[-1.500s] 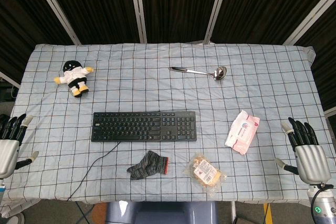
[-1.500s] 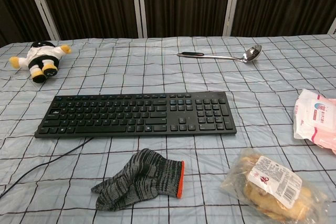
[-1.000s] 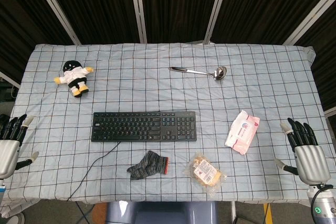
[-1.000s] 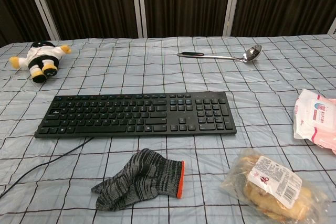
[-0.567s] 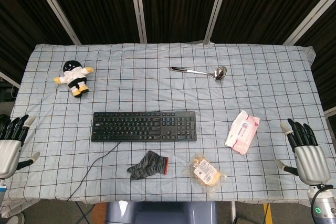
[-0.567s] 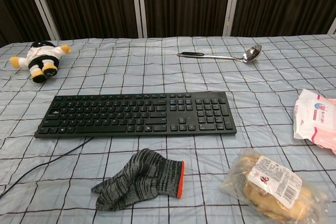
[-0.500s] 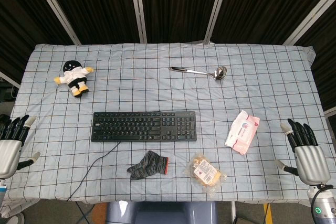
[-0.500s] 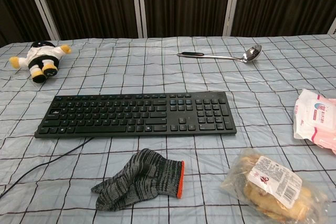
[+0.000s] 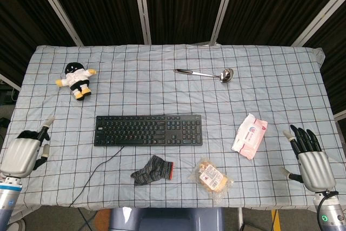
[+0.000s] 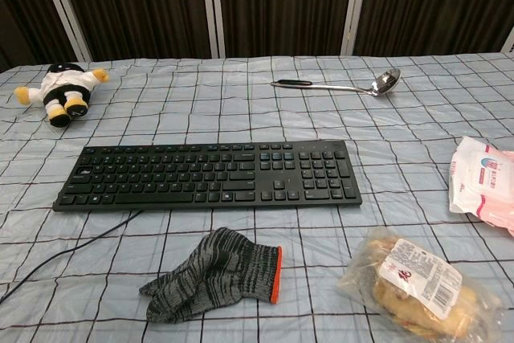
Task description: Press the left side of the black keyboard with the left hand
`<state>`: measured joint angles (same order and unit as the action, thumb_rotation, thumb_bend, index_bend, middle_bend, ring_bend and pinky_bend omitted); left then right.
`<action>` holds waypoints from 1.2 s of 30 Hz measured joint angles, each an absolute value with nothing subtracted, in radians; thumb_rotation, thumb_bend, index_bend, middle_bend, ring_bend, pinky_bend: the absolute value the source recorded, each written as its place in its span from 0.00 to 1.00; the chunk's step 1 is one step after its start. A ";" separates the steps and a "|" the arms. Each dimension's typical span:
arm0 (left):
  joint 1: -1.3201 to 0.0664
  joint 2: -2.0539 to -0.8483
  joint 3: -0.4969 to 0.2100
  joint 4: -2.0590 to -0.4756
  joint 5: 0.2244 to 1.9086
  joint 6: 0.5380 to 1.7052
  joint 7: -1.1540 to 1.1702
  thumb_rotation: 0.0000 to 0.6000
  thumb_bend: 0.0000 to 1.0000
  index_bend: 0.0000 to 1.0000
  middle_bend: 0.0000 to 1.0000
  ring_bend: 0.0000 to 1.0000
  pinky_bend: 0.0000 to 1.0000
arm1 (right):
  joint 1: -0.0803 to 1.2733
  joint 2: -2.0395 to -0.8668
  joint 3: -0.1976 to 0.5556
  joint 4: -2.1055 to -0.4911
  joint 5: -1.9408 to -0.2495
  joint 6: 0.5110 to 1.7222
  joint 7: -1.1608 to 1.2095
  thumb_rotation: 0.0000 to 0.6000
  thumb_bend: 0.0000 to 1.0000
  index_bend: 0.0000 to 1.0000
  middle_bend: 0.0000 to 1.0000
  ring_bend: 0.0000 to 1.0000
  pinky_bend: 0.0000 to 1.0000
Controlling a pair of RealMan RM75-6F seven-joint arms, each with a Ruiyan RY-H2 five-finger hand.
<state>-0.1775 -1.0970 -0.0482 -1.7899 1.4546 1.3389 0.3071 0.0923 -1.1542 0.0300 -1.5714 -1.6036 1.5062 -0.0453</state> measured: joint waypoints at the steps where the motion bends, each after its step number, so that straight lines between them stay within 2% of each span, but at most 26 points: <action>1: -0.190 -1.094 -0.052 -1.814 1.438 1.316 0.320 1.00 0.96 0.00 0.77 0.67 0.49 | 0.092 -1.154 0.030 -1.572 -1.604 1.506 -0.045 1.00 0.05 0.07 0.00 0.00 0.00; 2: -0.208 -1.090 -0.059 -1.844 1.413 1.283 0.341 1.00 0.99 0.00 0.79 0.69 0.50 | 0.092 -1.154 0.030 -1.572 -1.603 1.505 -0.044 1.00 0.05 0.07 0.00 0.00 0.00; 6: -0.272 -1.082 -0.080 -1.914 1.311 1.191 0.440 1.00 1.00 0.00 0.84 0.73 0.54 | 0.092 -1.151 0.032 -1.574 -1.593 1.502 -0.038 1.00 0.05 0.07 0.00 0.00 0.00; 11: -0.368 -1.084 -0.102 -1.965 1.130 1.088 0.607 1.00 1.00 0.00 0.84 0.73 0.55 | 0.094 -1.147 0.033 -1.578 -1.587 1.495 -0.026 1.00 0.05 0.07 0.00 0.00 0.00; 17: -0.507 -1.109 -0.118 -2.003 0.876 1.016 0.784 1.00 1.00 0.00 0.84 0.73 0.55 | 0.095 -1.145 0.032 -1.581 -1.586 1.491 -0.018 1.00 0.05 0.07 0.00 0.00 0.00; 26: -0.694 -1.220 -0.110 -1.995 0.591 1.020 0.951 1.00 1.00 0.00 0.84 0.73 0.55 | 0.096 -1.141 0.031 -1.586 -1.585 1.488 -0.006 1.00 0.05 0.07 0.00 0.00 0.00; 36: -0.838 -1.353 -0.096 -1.935 0.388 1.090 1.044 1.00 1.00 0.00 0.84 0.73 0.55 | 0.096 -1.137 0.030 -1.589 -1.586 1.486 0.009 1.00 0.05 0.07 0.00 0.00 0.00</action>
<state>-0.8383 -1.3528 -0.0964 -1.9352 0.3883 1.0904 1.0443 0.0964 -1.1368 0.0297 -1.5891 -1.5857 1.4864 0.0094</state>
